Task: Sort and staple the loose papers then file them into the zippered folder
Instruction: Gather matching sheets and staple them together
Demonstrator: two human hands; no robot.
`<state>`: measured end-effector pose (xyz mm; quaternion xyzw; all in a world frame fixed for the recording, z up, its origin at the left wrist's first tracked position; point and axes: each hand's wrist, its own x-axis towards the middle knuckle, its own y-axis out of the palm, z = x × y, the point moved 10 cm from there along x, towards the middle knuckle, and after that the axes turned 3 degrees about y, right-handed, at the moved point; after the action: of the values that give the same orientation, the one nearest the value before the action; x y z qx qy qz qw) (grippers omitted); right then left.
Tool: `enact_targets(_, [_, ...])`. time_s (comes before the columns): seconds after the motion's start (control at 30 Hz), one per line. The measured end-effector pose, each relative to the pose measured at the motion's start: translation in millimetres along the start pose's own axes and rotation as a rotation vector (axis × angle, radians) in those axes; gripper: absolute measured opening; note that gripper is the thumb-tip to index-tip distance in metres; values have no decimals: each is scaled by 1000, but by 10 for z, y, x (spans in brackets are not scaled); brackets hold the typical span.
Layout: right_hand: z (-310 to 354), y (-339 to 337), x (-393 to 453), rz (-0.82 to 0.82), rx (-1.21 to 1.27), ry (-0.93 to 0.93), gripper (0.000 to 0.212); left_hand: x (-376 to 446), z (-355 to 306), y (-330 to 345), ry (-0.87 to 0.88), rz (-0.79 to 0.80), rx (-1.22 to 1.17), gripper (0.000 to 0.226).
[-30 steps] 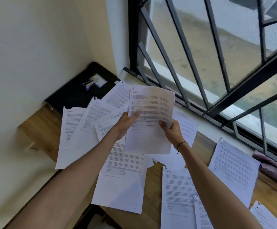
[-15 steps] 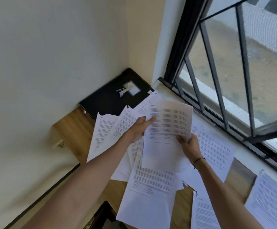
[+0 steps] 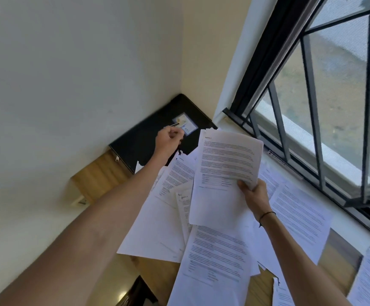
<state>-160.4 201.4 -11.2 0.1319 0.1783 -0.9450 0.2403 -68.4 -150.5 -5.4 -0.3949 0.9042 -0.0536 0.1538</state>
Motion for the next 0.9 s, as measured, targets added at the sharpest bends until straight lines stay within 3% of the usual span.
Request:
enact_targets(0.13, [52, 87, 101, 19, 13, -2, 16, 354, -55, -193, 151, -125, 457, 45])
enact_targets(0.23, [43, 123, 153, 24, 18, 0, 16, 473, 8, -126, 146, -89, 826, 64])
enact_targets(0.4, [5, 166, 194, 43, 11, 1, 18, 458, -67, -54, 219, -125, 931, 43])
enact_targets(0.57, [18, 164, 151, 41, 11, -2, 18, 408, -45, -32, 192, -139, 757, 27])
enact_targets(0.7, [5, 148, 100, 33, 13, 7, 19, 241, -1, 34, 62, -74, 233, 25])
enact_targets(0.83, [-104, 128, 55, 25, 8, 51, 19, -139, 35, 298, -177, 132, -295, 13])
enact_targets(0.9, [-140, 133, 15, 26, 7, 64, 20, -325, 69, 410, -250, 220, -442, 22])
